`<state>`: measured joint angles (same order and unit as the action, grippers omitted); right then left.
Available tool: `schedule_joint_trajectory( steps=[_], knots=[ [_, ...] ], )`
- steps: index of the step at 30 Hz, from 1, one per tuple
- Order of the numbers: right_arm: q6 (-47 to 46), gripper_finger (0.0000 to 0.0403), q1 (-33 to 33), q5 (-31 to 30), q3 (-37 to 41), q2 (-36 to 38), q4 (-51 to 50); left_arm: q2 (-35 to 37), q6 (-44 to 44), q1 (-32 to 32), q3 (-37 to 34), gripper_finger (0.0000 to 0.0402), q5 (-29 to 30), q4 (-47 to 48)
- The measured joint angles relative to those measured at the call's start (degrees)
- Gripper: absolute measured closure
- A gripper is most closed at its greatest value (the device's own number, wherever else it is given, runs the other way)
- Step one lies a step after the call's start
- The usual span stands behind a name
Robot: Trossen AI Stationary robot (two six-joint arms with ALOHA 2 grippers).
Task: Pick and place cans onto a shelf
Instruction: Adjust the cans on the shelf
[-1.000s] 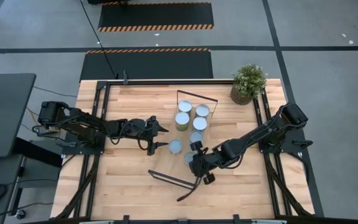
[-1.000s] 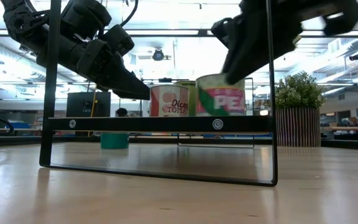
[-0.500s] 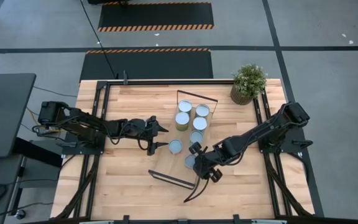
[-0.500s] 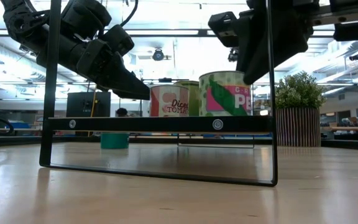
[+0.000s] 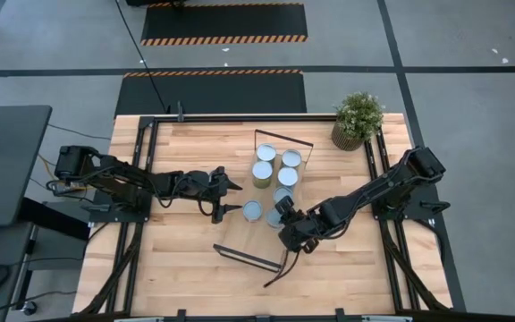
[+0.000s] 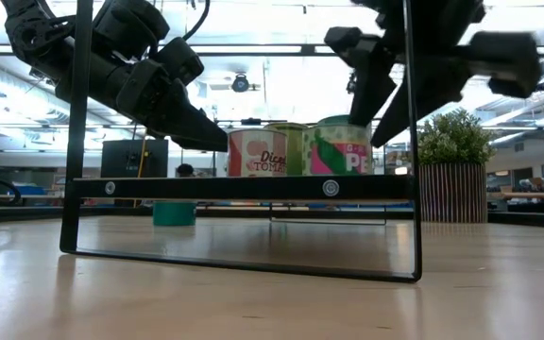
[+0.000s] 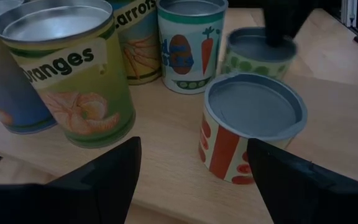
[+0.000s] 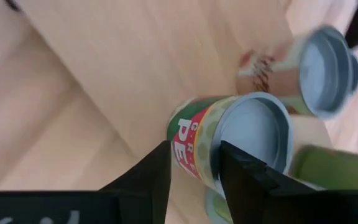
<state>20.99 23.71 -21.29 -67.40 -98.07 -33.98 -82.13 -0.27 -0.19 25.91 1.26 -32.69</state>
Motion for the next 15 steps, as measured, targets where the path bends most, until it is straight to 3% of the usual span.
schedule_joint_trajectory(
  steps=[15],
  knots=[
    [-4.6,0.0267,3.5,-6.0,-0.1,0.7,-1.3,0.0,0.7,-0.1,0.0,0.0104,0.0,0.3]
  ],
)
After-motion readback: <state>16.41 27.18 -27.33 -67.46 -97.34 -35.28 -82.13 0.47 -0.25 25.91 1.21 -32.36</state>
